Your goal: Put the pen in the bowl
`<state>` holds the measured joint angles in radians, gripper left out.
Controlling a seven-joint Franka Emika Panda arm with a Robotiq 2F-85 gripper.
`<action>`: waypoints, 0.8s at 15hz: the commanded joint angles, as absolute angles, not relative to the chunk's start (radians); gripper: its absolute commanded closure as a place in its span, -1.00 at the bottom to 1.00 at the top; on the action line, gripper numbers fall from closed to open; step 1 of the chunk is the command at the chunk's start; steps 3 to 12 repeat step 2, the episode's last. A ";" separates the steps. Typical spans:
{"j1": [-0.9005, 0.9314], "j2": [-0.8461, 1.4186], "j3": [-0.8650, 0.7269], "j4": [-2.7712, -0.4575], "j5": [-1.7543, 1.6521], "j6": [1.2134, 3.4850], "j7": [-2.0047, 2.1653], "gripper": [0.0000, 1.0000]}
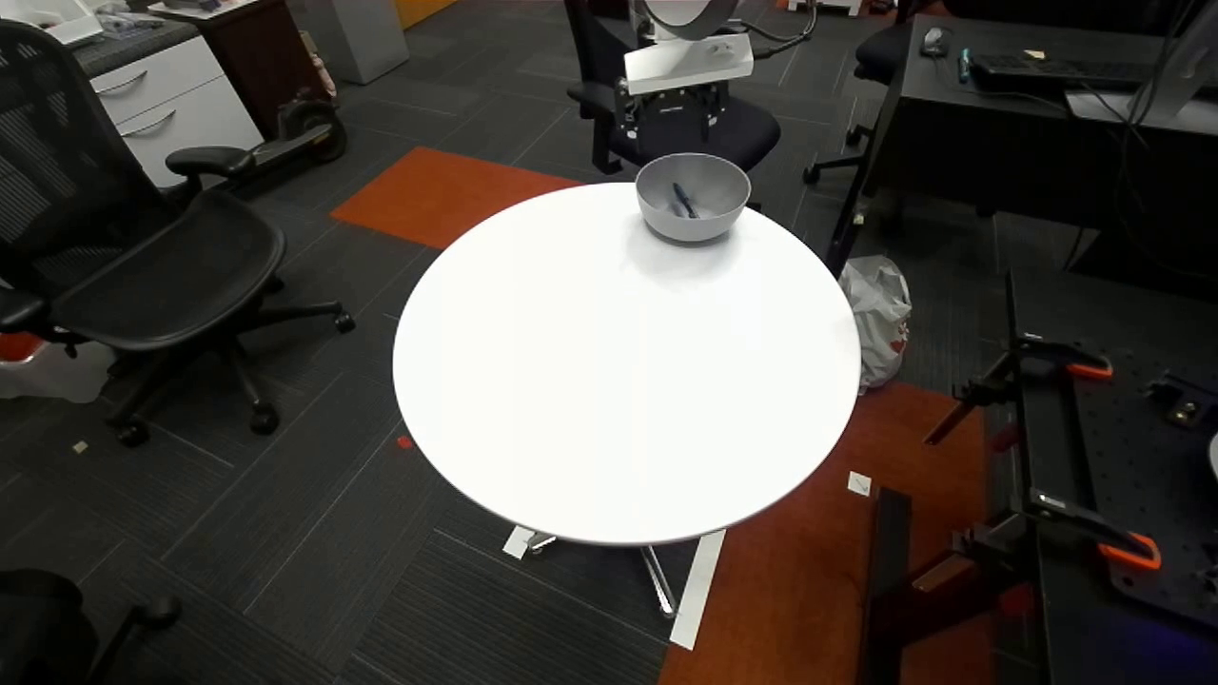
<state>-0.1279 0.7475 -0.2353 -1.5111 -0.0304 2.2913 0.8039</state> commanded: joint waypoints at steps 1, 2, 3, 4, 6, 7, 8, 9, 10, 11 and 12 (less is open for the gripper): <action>-0.120 0.752 -0.247 -1.507 -0.019 2.289 0.796 -1.00; -0.120 0.753 -0.247 -1.507 -0.019 2.289 0.796 -1.00; -0.120 0.753 -0.247 -1.507 -0.019 2.289 0.796 -1.00; -0.120 0.753 -0.247 -1.507 -0.019 2.289 0.796 -1.00; -0.120 0.753 -0.247 -1.507 -0.019 2.289 0.796 -1.00; -0.120 0.753 -0.247 -1.507 -0.019 2.289 0.796 -1.00; -0.120 0.753 -0.247 -1.507 -0.019 2.289 0.796 -1.00; -0.120 0.753 -0.247 -1.507 -0.019 2.289 0.796 -1.00; -0.120 0.753 -0.247 -1.507 -0.019 2.289 0.796 -1.00; -0.120 0.753 -0.247 -1.507 -0.019 2.289 0.796 -1.00; -0.120 0.753 -0.247 -1.507 -0.019 2.289 0.796 -1.00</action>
